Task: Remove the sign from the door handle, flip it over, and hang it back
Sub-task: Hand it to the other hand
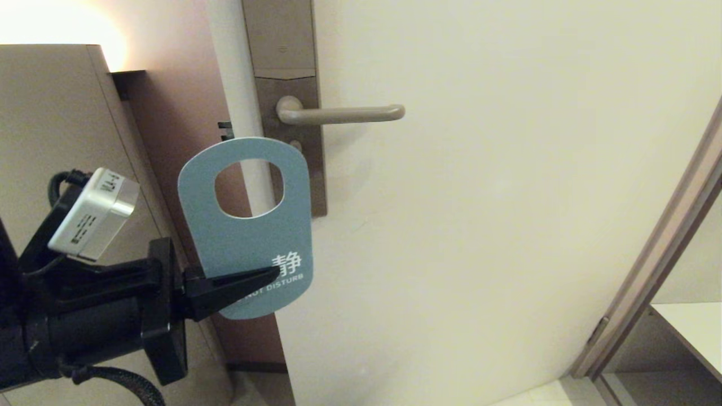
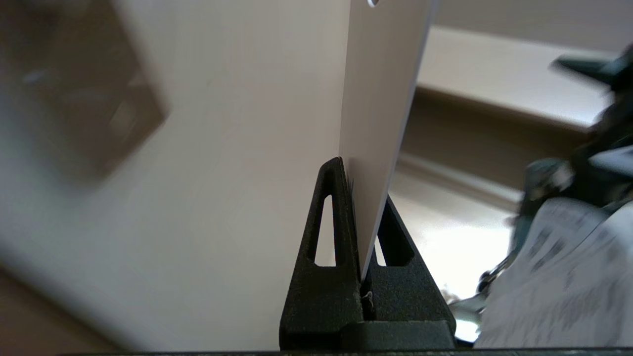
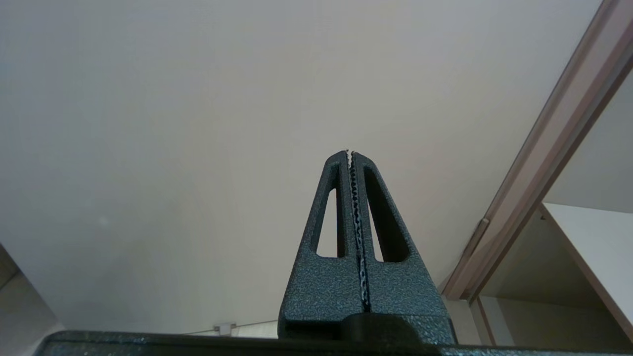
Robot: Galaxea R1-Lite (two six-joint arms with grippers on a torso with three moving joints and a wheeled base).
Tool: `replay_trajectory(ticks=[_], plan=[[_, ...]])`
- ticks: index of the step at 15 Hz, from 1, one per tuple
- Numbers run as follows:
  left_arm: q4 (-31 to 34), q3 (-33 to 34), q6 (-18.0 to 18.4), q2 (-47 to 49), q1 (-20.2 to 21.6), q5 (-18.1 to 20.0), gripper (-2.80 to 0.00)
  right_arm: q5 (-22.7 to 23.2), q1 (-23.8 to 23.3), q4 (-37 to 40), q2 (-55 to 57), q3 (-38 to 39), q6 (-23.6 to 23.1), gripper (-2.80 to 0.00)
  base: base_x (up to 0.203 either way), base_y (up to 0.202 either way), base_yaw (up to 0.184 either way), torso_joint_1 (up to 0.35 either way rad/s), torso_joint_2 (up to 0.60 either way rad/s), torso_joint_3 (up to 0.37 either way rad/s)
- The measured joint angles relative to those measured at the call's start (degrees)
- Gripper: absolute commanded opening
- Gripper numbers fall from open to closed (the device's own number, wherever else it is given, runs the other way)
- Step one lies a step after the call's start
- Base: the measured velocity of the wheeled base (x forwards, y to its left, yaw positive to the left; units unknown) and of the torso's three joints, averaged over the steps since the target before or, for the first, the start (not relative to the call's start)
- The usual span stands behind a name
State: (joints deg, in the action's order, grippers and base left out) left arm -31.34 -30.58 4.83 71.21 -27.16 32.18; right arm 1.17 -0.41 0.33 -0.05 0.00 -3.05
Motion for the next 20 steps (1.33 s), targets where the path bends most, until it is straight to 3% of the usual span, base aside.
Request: replay_trajectory(ticks=[4,8,10,20], plan=[[-0.1,-10.4,-3.0,7.5,-5.6,0.0,-2.8,0.0,0.0,0.0,0.0,0.0,0.0,-2.8,0.0,0.0,0.0,0.0,0.0,0.0],[-0.1,-22.7,-9.4,16.2,-11.9,0.1,-2.8,0.0,0.0,0.0,0.0,0.0,0.0,-2.8,0.0,0.0,0.0,0.0,0.0,0.0],[-0.2,-26.2,-10.2,20.0,-13.8,2.1,-2.8,0.0,0.0,0.0,0.0,0.0,0.0,-2.8,0.0,0.0,0.0,0.0,0.0,0.0],[-0.1,-27.6,-10.5,25.8,-15.8,2.5,-2.8,0.5,0.0,0.0,0.0,0.0,-1.7,-2.8,0.0,0.0,0.0,0.0,0.0,0.0]])
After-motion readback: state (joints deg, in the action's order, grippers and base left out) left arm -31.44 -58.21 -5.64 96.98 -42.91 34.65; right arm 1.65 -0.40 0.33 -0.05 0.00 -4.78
